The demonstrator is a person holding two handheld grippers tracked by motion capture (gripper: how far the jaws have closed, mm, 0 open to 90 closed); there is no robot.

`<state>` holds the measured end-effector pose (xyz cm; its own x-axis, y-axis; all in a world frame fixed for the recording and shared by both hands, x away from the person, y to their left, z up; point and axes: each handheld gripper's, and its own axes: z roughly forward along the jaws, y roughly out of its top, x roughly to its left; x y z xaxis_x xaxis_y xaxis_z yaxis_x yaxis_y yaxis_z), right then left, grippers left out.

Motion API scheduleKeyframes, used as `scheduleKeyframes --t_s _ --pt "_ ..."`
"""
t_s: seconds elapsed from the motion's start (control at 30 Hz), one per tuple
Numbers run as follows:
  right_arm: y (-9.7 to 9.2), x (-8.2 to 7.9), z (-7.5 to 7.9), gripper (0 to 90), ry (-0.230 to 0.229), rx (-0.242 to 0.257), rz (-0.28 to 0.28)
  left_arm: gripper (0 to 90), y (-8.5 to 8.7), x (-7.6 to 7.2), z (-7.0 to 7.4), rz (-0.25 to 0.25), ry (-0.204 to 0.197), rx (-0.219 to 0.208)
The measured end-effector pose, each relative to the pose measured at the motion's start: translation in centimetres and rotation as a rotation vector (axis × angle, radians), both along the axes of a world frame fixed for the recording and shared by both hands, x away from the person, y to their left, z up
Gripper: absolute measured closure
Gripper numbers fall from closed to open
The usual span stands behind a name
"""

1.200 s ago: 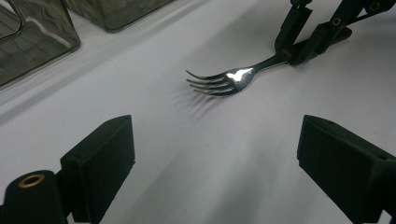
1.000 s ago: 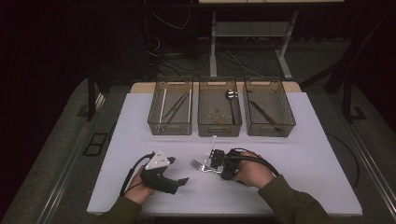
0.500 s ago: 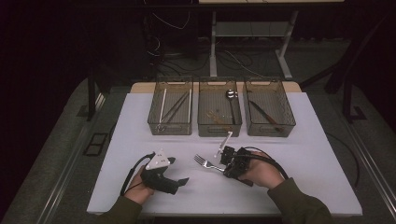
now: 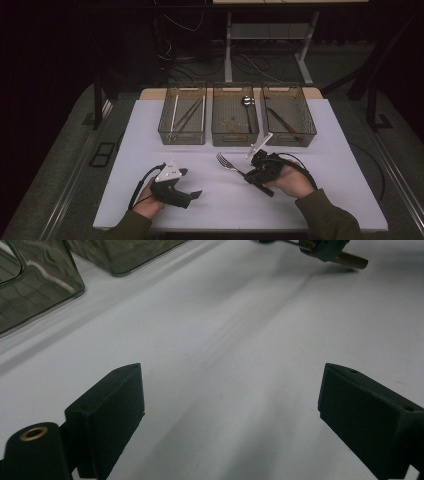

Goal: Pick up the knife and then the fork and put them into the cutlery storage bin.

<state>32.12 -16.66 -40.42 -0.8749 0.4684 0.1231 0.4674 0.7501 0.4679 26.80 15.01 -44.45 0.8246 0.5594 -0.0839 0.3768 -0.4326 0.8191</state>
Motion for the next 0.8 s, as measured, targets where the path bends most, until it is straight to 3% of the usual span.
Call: scheduleKeyframes --t_s 0.33,0.8 --pt "-2.0 0.5 1.0 77.5 -0.028 0.188 -0.080 9.9 0.0 0.0 -0.1 0.004 0.003 -0.007" --pt "-4.9 1.1 2.6 77.5 -0.118 0.350 -0.166 10.1 0.0 0.0 0.0 -0.004 -0.007 -0.002"
